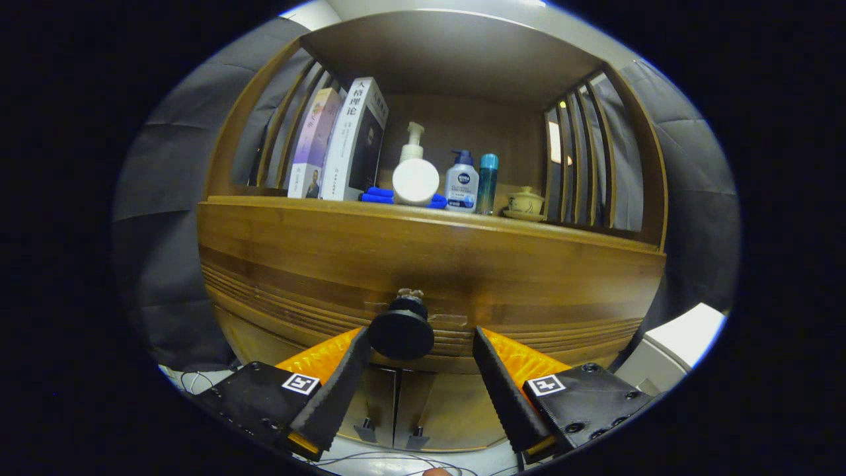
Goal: Pull open the drawer, take out the items inside it, and place them on the countertop above the cabinet.
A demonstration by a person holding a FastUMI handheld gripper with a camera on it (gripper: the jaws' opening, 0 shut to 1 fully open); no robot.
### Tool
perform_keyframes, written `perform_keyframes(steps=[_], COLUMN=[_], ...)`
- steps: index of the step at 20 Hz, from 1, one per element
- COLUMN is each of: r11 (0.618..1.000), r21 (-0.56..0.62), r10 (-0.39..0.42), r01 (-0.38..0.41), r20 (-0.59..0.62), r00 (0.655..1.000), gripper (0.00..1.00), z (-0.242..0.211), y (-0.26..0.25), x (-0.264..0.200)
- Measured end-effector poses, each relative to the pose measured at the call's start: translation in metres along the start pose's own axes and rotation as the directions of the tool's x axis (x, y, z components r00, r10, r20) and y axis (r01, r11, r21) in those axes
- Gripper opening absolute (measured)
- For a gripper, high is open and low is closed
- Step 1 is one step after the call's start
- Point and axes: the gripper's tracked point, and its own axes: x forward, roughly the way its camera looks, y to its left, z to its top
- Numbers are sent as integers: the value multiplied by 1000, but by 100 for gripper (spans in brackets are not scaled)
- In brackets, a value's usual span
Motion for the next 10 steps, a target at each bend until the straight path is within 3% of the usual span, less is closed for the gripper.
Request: perform_keyframes(steps=[10], r11=[989], r21=[84], r10=[107], r01=[-122], r20=[164], r00=[981], gripper=[98], z=[86], y=[11], x=[-125])
